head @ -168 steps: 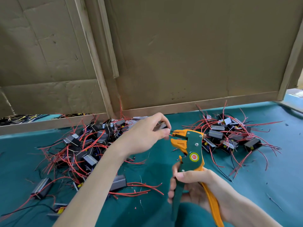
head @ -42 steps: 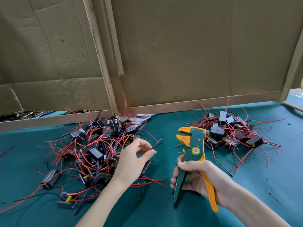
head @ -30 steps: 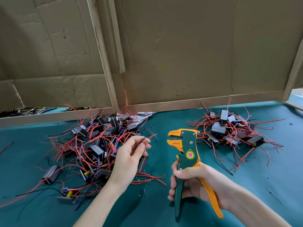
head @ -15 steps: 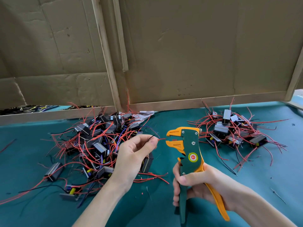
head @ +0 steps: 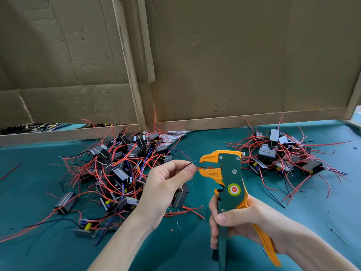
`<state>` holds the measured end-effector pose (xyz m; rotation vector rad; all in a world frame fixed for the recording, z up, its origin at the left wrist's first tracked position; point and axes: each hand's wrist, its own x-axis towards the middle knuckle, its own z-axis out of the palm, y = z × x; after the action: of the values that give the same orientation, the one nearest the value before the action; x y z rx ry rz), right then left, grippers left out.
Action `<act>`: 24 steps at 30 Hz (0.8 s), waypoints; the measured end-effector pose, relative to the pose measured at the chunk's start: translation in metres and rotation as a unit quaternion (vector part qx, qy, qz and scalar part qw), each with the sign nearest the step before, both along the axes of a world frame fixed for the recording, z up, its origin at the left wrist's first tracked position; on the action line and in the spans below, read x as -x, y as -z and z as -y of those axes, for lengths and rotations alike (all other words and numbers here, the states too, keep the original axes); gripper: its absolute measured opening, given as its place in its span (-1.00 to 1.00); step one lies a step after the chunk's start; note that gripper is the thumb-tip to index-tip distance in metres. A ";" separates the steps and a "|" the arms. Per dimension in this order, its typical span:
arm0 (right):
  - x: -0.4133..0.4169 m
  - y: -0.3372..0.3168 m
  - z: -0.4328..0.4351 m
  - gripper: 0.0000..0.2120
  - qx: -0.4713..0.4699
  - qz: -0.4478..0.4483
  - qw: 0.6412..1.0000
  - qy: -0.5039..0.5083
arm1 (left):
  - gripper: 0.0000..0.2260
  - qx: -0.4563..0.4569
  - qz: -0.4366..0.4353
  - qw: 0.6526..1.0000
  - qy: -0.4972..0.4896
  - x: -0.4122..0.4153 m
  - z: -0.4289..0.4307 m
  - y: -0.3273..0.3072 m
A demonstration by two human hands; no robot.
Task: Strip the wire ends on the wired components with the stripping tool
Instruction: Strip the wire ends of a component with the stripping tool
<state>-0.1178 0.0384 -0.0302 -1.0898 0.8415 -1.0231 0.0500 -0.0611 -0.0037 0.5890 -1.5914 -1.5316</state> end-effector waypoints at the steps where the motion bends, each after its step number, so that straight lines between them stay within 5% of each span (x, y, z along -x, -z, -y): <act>1: 0.000 0.000 0.000 -0.87 0.000 -0.004 1.000 0.001 | -0.90 0.004 0.005 1.000 0.002 0.000 0.000 0.000; 12: -0.007 -0.002 -0.007 -0.77 -0.022 -0.047 0.997 0.060 | -0.88 0.039 0.031 0.998 0.028 -0.008 0.008 -0.004; 17: -0.021 0.007 -0.005 -0.63 -0.033 -0.064 0.981 0.177 | -0.89 0.046 0.039 0.998 0.021 -0.007 0.011 0.003; 24: -0.012 0.007 0.005 -0.68 -0.034 0.083 0.988 0.127 | -0.73 0.157 0.133 0.978 -0.021 -0.003 0.016 0.023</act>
<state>-0.1056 0.0338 -0.0372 -0.8399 0.8887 -1.2703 0.0533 -0.0775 -0.0271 0.6630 -1.9641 -1.1716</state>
